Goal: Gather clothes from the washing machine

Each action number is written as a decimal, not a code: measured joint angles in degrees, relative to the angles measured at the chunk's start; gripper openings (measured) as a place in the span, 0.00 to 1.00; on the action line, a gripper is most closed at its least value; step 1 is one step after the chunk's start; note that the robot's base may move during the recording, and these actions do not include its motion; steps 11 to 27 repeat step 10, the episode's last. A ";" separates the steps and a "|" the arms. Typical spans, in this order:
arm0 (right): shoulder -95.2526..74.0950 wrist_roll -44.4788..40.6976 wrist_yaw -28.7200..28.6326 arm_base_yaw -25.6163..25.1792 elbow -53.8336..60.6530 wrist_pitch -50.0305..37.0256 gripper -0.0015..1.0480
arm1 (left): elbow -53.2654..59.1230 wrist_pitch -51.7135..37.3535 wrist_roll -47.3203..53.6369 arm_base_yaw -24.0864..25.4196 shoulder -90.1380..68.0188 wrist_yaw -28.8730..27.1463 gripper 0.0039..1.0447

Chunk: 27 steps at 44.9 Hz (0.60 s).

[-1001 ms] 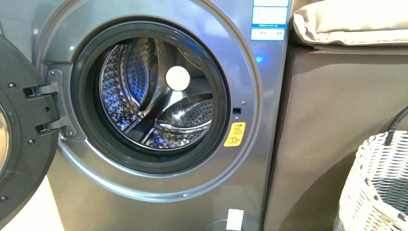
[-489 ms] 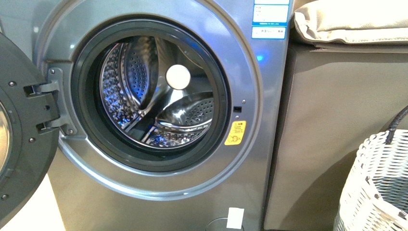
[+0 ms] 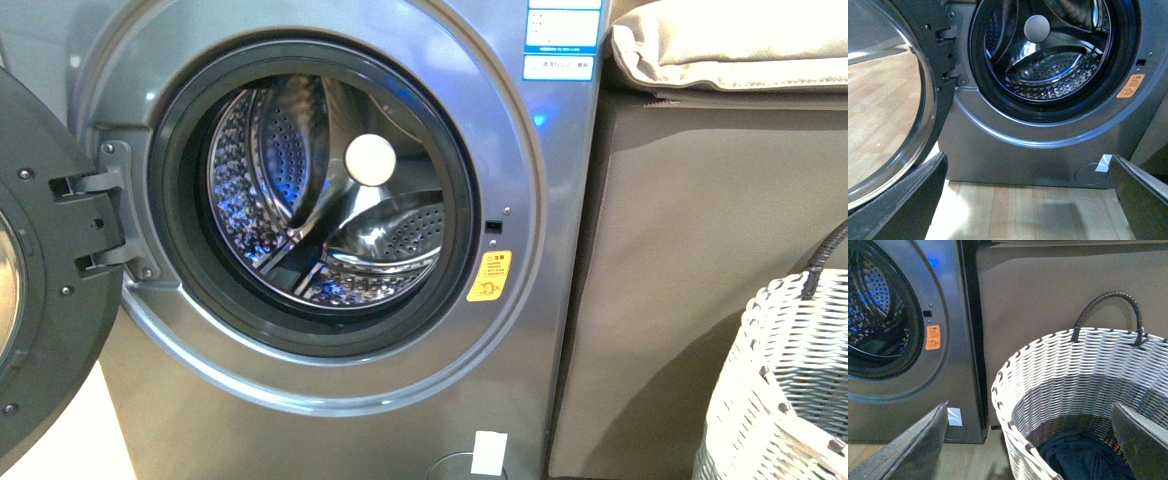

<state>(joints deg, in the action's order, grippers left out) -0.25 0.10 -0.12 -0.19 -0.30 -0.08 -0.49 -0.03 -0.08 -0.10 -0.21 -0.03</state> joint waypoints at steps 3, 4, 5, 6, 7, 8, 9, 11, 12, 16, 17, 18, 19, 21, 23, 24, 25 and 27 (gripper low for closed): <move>0.00 0.00 0.00 0.00 0.00 0.00 0.93 | 0.00 0.00 0.00 0.00 0.00 0.00 0.94; 0.00 0.00 0.00 0.00 0.00 0.00 0.93 | 0.00 0.00 0.00 0.00 0.00 0.00 0.94; 0.00 0.00 0.00 0.00 0.00 0.00 0.93 | 0.00 0.00 0.00 0.00 0.00 0.00 0.94; 0.00 0.00 0.00 0.00 0.00 0.00 0.93 | 0.00 0.00 0.00 0.00 0.00 0.00 0.94; 0.00 0.00 0.00 0.00 0.00 0.00 0.93 | 0.00 0.00 0.00 0.00 0.00 0.00 0.94; 0.00 0.00 0.00 0.00 0.00 0.00 0.93 | 0.00 0.00 0.00 0.00 0.00 0.00 0.94; 0.00 0.00 0.00 0.00 0.00 0.00 0.93 | 0.00 0.00 0.00 0.00 0.00 0.00 0.94; 0.00 0.00 0.00 0.00 0.00 0.00 0.93 | 0.00 0.00 0.00 0.00 0.00 0.00 0.94; 0.00 0.00 0.00 0.00 0.00 0.00 0.93 | 0.00 0.00 0.00 0.00 0.00 0.00 0.94; 0.00 0.00 0.00 0.00 0.00 0.00 0.93 | 0.00 0.00 0.00 0.00 0.00 0.00 0.94; 0.00 0.00 0.00 0.00 0.00 0.00 0.93 | 0.00 0.00 0.00 0.00 0.00 0.00 0.94; 0.00 0.00 0.00 0.00 0.00 0.00 0.93 | 0.00 0.00 0.00 0.00 0.00 0.00 0.94; 0.00 0.00 0.00 0.00 0.00 0.00 0.93 | 0.00 0.00 0.00 0.00 0.00 0.00 0.94; 0.00 0.00 0.00 0.00 0.00 0.00 0.93 | 0.00 0.00 0.00 0.00 0.00 0.00 0.94; 0.00 0.00 0.00 0.00 0.00 0.00 0.93 | 0.00 0.00 0.00 0.00 0.00 0.00 0.94; 0.00 0.00 0.00 0.00 0.00 0.00 0.93 | 0.00 0.00 0.00 0.00 0.00 0.00 0.94; 0.00 0.00 0.00 0.00 0.00 0.00 0.93 | 0.00 0.00 0.00 0.00 0.00 0.00 0.94; 0.00 0.00 0.00 0.00 0.00 0.00 0.93 | 0.00 0.00 0.00 0.00 0.00 0.00 0.94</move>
